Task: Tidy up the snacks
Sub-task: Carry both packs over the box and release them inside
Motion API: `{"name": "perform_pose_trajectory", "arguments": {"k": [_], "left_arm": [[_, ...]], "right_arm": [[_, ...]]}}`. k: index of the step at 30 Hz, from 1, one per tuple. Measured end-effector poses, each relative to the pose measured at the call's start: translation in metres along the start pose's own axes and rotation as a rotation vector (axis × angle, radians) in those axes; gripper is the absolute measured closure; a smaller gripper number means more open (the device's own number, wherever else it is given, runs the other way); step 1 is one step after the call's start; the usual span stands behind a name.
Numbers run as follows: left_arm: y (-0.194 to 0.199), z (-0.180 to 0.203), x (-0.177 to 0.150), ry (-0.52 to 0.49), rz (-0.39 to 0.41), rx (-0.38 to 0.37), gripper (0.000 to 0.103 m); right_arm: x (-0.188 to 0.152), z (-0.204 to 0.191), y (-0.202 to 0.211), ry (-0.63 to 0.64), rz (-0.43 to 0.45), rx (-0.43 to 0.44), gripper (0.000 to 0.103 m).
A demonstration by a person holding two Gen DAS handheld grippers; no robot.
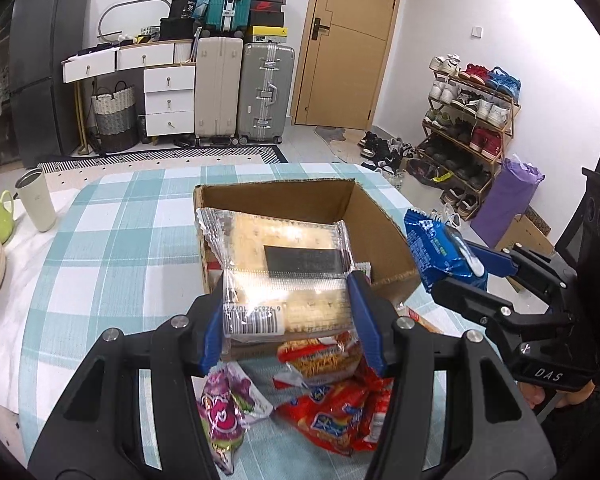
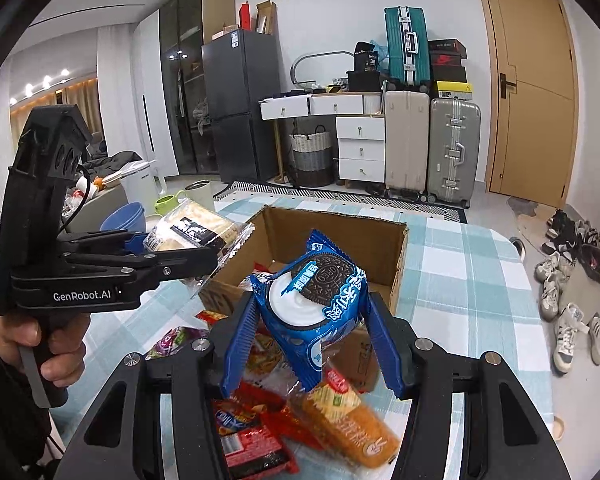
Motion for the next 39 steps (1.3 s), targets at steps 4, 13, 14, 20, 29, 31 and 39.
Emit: {"name": "perform_pose_trajectory", "arguments": {"k": [4, 13, 14, 20, 29, 31, 39], "left_arm": [[-0.01, -0.005, 0.008, 0.002, -0.006, 0.008, 0.051], [-0.047, -0.018, 0.018, 0.007, -0.032, 0.004, 0.051], [-0.05, -0.019, 0.019, 0.006, -0.035, 0.004, 0.051], [-0.07, -0.028, 0.026, 0.009, -0.042, 0.01, 0.051], [-0.103, -0.032, 0.027, -0.011, -0.075, 0.026, 0.051], [-0.11, -0.032, 0.028, -0.014, -0.083, 0.028, 0.051], [-0.139, -0.035, 0.024, -0.019, -0.125, 0.038, 0.051]], "right_arm": [[0.004, 0.003, -0.011, -0.005, -0.01, -0.003, 0.048], [0.016, 0.009, -0.038, -0.011, -0.02, -0.004, 0.048], [0.018, 0.009, -0.04, -0.01, -0.022, -0.003, 0.048], [0.025, 0.016, -0.055, -0.007, -0.038, -0.001, 0.048], [0.029, 0.029, -0.076, -0.011, -0.06, -0.009, 0.048], [0.029, 0.032, -0.081, -0.009, -0.065, -0.007, 0.048], [0.026, 0.038, -0.099, 0.01, -0.084, -0.012, 0.048]]}}
Point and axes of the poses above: each gripper's, at about its wrist camera, not at the fingertips, and y roughly against the way its jaws point, z to its right, x to its top, the point moved 4 cm from there along -y, roughly the way its jaws point, and after that the axes turned 4 degrees about -y, right-handed, at the moved point
